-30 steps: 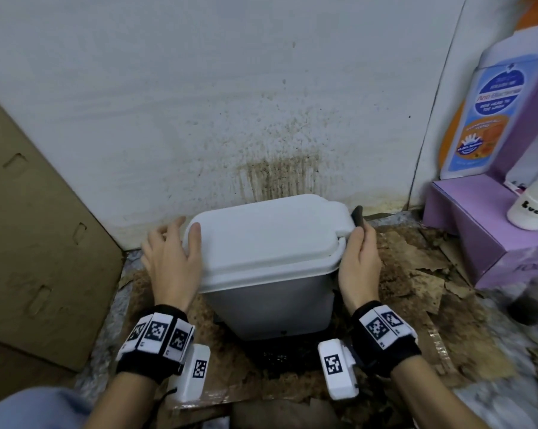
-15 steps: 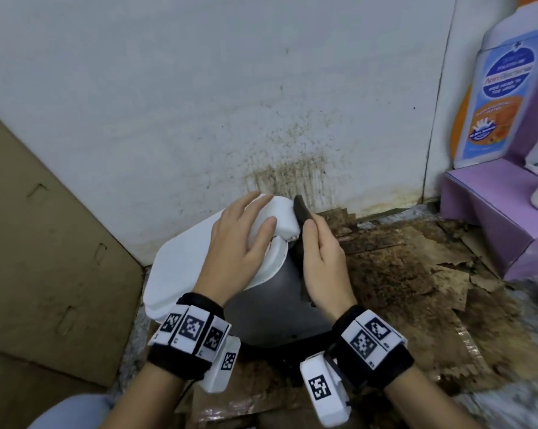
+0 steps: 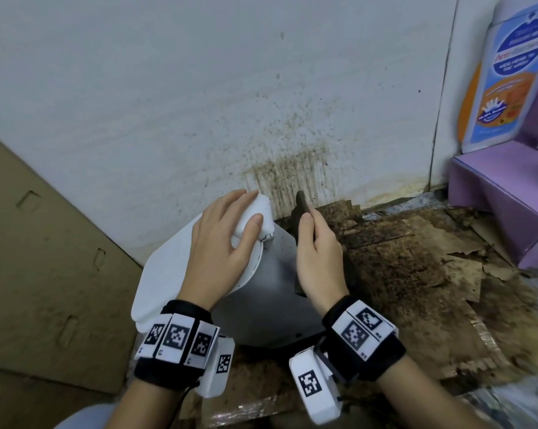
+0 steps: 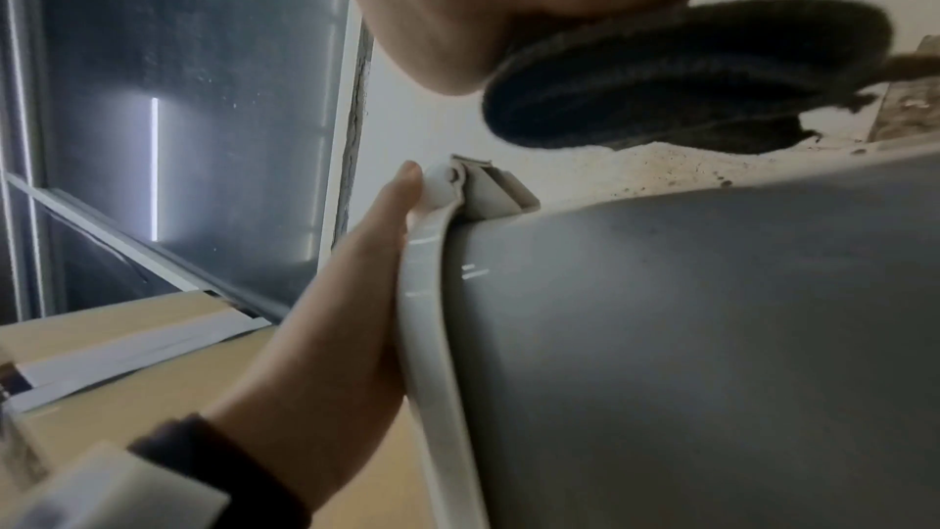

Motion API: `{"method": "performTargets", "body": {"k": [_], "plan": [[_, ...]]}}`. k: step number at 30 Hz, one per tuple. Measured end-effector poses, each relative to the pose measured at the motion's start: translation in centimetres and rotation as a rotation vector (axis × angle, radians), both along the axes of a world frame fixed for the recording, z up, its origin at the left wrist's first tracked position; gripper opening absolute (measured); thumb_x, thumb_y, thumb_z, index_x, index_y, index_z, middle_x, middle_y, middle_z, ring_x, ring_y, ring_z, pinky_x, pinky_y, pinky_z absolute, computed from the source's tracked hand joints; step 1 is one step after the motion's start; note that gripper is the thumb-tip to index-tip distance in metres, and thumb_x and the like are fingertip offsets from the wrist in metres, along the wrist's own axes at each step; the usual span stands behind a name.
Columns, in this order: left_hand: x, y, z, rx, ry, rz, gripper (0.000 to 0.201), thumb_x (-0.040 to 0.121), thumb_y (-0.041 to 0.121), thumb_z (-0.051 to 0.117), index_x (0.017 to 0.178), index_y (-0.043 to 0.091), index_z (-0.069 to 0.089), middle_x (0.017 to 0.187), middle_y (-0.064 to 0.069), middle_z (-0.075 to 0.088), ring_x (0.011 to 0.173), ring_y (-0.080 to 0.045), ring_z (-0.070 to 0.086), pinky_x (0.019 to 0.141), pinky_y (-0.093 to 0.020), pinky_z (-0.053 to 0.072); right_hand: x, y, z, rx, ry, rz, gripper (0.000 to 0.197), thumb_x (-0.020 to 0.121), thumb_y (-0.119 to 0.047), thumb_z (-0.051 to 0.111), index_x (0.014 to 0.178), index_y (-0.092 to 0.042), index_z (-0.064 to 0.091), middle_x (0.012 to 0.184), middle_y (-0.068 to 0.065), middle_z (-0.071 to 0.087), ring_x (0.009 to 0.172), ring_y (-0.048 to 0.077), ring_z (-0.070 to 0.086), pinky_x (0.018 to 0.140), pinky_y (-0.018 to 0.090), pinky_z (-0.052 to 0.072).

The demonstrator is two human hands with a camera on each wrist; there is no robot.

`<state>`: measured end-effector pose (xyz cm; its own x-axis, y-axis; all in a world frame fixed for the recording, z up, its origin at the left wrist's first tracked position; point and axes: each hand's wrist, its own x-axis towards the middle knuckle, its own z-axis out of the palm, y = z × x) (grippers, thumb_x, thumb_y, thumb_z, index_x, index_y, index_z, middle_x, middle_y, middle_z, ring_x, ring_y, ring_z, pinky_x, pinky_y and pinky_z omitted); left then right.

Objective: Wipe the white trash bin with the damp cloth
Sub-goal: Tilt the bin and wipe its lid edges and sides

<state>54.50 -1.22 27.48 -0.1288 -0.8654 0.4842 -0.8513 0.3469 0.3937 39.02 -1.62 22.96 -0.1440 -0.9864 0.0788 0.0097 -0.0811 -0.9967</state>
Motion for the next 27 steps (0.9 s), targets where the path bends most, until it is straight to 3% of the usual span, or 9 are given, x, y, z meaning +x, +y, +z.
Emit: {"method": "performTargets", "body": {"k": [5, 8, 10, 12, 16, 21, 24, 27], "plan": [[0.1, 0.1, -0.1, -0.001, 0.026, -0.006, 0.044, 0.104, 0.044, 0.043, 0.144, 0.030, 0.053, 0.146, 0.014, 0.050, 0.139, -0.003, 0.038, 0.116, -0.035, 0.030, 1.5, -0.1, -0.2, -0.003, 0.030, 0.190, 0.046, 0.109, -0.038, 0.031, 0.153, -0.029, 0.041, 0.151, -0.013, 0.048, 0.141, 0.002, 0.038, 0.121, 0.033, 0.031], [0.4, 0.1, -0.2, -0.007, 0.027, 0.003, 0.043, 0.104, 0.044, 0.042, 0.144, 0.030, 0.053, 0.146, 0.014, 0.050, 0.139, -0.003, 0.039, 0.115, -0.032, 0.029, 2.9, -0.5, -1.4, 0.039, -0.049, 0.285, 0.050, 0.102, -0.053, 0.027, 0.150, -0.046, 0.040, 0.151, -0.020, 0.047, 0.143, 0.000, 0.036, 0.121, 0.040, 0.029], [0.8, 0.1, -0.2, -0.014, 0.030, 0.018, 0.043, 0.105, 0.043, 0.042, 0.144, 0.031, 0.053, 0.145, 0.015, 0.049, 0.139, -0.002, 0.038, 0.115, -0.030, 0.028, 3.1, -0.7, -2.0, 0.034, -0.050, 0.298, 0.046, 0.102, -0.044, 0.029, 0.145, -0.054, 0.041, 0.146, -0.022, 0.051, 0.137, -0.004, 0.042, 0.119, 0.038, 0.032], [1.2, 0.1, -0.2, -0.017, 0.037, 0.026, 0.043, 0.105, 0.043, 0.041, 0.144, 0.031, 0.053, 0.145, 0.016, 0.049, 0.138, -0.002, 0.038, 0.115, -0.028, 0.028, 3.0, -0.2, -2.0, 0.003, -0.027, 0.286, 0.048, 0.103, -0.031, 0.034, 0.147, -0.049, 0.040, 0.147, -0.025, 0.048, 0.135, -0.006, 0.041, 0.118, 0.036, 0.034], [1.8, 0.1, -0.1, -0.022, 0.045, 0.036, 0.043, 0.105, 0.044, 0.040, 0.144, 0.032, 0.053, 0.145, 0.018, 0.049, 0.138, -0.001, 0.038, 0.114, -0.025, 0.027, 3.2, 0.2, -2.8, -0.149, 0.128, 0.258, 0.047, 0.106, -0.024, 0.042, 0.153, -0.031, 0.037, 0.154, -0.017, 0.041, 0.146, -0.002, 0.030, 0.122, 0.035, 0.029], [2.4, 0.4, -0.2, -0.028, 0.046, 0.036, 0.042, 0.105, 0.042, 0.040, 0.145, 0.032, 0.052, 0.146, 0.018, 0.047, 0.139, 0.000, 0.038, 0.114, -0.024, 0.026, 3.7, 0.1, -4.3, -0.328, 0.392, 0.188, 0.046, 0.108, -0.030, 0.031, 0.152, -0.021, 0.040, 0.154, -0.011, 0.038, 0.145, 0.002, 0.025, 0.121, 0.035, 0.027], [2.7, 0.4, -0.3, -0.027, 0.042, 0.037, 0.043, 0.105, 0.042, 0.040, 0.145, 0.032, 0.051, 0.147, 0.017, 0.047, 0.139, -0.001, 0.038, 0.114, -0.023, 0.026, 4.6, 0.1, -5.0, -0.392, 0.514, 0.151, 0.052, 0.109, -0.034, 0.022, 0.157, -0.019, 0.032, 0.163, -0.006, 0.027, 0.152, 0.006, 0.017, 0.125, 0.038, 0.019], [3.0, 0.5, -0.4, -0.025, 0.039, 0.045, 0.043, 0.106, 0.043, 0.038, 0.146, 0.033, 0.050, 0.148, 0.018, 0.046, 0.140, -0.002, 0.038, 0.114, -0.023, 0.026, 5.2, 0.1, -5.4, -0.359, 0.441, 0.210, 0.053, 0.109, -0.034, 0.020, 0.161, -0.023, 0.021, 0.169, -0.011, 0.014, 0.154, 0.001, 0.006, 0.127, 0.037, 0.013]]}}
